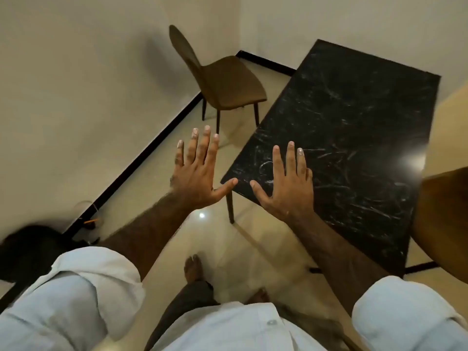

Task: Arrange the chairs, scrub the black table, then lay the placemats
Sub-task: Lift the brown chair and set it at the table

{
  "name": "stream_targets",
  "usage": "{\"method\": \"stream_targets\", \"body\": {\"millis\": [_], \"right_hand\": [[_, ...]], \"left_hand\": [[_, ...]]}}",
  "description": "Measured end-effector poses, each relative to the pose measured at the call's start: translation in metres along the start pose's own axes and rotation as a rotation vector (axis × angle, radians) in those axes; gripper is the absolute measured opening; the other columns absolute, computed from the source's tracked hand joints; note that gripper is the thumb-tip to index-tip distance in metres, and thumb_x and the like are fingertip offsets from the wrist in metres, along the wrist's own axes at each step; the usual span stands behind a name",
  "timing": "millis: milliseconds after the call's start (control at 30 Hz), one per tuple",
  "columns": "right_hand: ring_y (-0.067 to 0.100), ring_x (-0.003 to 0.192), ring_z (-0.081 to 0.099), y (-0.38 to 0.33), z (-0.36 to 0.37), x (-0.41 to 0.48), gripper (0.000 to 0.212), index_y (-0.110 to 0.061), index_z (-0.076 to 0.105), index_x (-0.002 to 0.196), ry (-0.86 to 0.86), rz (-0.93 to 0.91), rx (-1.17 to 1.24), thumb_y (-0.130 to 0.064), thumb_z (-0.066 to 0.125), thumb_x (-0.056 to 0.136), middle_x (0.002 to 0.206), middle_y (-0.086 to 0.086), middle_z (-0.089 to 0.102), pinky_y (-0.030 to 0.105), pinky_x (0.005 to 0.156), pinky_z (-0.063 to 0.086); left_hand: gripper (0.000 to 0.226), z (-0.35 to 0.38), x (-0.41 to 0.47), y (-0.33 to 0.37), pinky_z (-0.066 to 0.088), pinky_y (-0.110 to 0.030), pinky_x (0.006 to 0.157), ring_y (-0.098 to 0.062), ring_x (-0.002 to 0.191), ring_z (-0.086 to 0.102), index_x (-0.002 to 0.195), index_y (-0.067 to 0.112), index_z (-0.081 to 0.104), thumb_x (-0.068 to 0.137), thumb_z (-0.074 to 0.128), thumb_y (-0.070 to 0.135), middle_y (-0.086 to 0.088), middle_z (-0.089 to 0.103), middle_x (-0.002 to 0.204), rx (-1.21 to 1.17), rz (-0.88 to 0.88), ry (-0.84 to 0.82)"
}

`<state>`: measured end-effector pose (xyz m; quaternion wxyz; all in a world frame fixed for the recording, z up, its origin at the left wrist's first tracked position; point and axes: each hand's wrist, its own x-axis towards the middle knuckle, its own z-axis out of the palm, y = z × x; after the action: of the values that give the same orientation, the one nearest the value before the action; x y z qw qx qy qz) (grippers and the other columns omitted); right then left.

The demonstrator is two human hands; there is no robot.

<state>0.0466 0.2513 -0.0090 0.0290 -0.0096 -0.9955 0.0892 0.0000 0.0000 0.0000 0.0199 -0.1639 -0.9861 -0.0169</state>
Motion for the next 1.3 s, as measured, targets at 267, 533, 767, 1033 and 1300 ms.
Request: {"method": "stream_targets", "body": {"millis": [267, 533, 767, 1033, 1300], "right_hand": [[0.044, 0.168, 0.01, -0.105, 0.029, 0.047, 0.115, -0.023, 0.002, 0.177, -0.101, -0.039, -0.029, -0.093, 0.033, 0.091, 0.184, 0.017, -0.004, 0.066, 0.127, 0.032], [0.046, 0.167, 0.014, -0.198, 0.058, 0.095, 0.11, -0.022, 0.005, 0.177, -0.147, -0.019, -0.111, -0.09, 0.031, 0.095, 0.184, 0.018, 0.0, 0.066, 0.125, 0.037], [0.043, 0.168, 0.012, -0.243, 0.088, 0.139, 0.108, -0.024, 0.0, 0.176, -0.249, 0.032, -0.134, -0.091, 0.024, 0.096, 0.184, 0.015, 0.002, 0.063, 0.129, 0.033], [0.043, 0.169, 0.012, -0.244, 0.127, 0.246, 0.11, -0.025, -0.001, 0.176, -0.319, 0.115, -0.086, -0.096, 0.015, 0.094, 0.185, 0.012, 0.005, 0.063, 0.13, 0.028], [0.043, 0.168, 0.013, -0.245, 0.135, 0.374, 0.109, -0.023, -0.005, 0.175, -0.387, 0.071, -0.103, -0.093, 0.023, 0.096, 0.185, 0.015, 0.003, 0.06, 0.127, 0.032]], "left_hand": [[0.122, 0.01, -0.026, -0.135, 0.007, -0.066, 0.134, -0.034, 0.169, -0.022, 0.175, 0.015, -0.015, 0.093, 0.023, 0.097, -0.009, -0.027, 0.182, -0.023, -0.129, -0.025], [0.119, 0.017, -0.022, -0.264, 0.003, -0.062, 0.136, -0.033, 0.168, -0.023, 0.175, 0.019, -0.015, 0.093, 0.028, 0.094, -0.008, -0.028, 0.181, -0.062, -0.161, -0.136], [0.12, 0.032, 0.008, -0.348, 0.008, -0.06, 0.137, -0.035, 0.17, -0.012, 0.175, 0.019, -0.013, 0.089, 0.024, 0.094, -0.009, -0.015, 0.184, -0.092, -0.189, -0.187], [0.12, 0.058, 0.11, -0.402, 0.012, -0.058, 0.136, -0.035, 0.171, -0.005, 0.176, 0.019, -0.009, 0.088, 0.02, 0.095, -0.009, -0.01, 0.185, -0.084, -0.196, -0.252], [0.12, 0.064, 0.229, -0.433, 0.016, -0.06, 0.136, -0.036, 0.171, -0.002, 0.176, 0.019, -0.005, 0.088, 0.023, 0.095, -0.008, -0.007, 0.185, -0.099, -0.205, -0.284]]}}
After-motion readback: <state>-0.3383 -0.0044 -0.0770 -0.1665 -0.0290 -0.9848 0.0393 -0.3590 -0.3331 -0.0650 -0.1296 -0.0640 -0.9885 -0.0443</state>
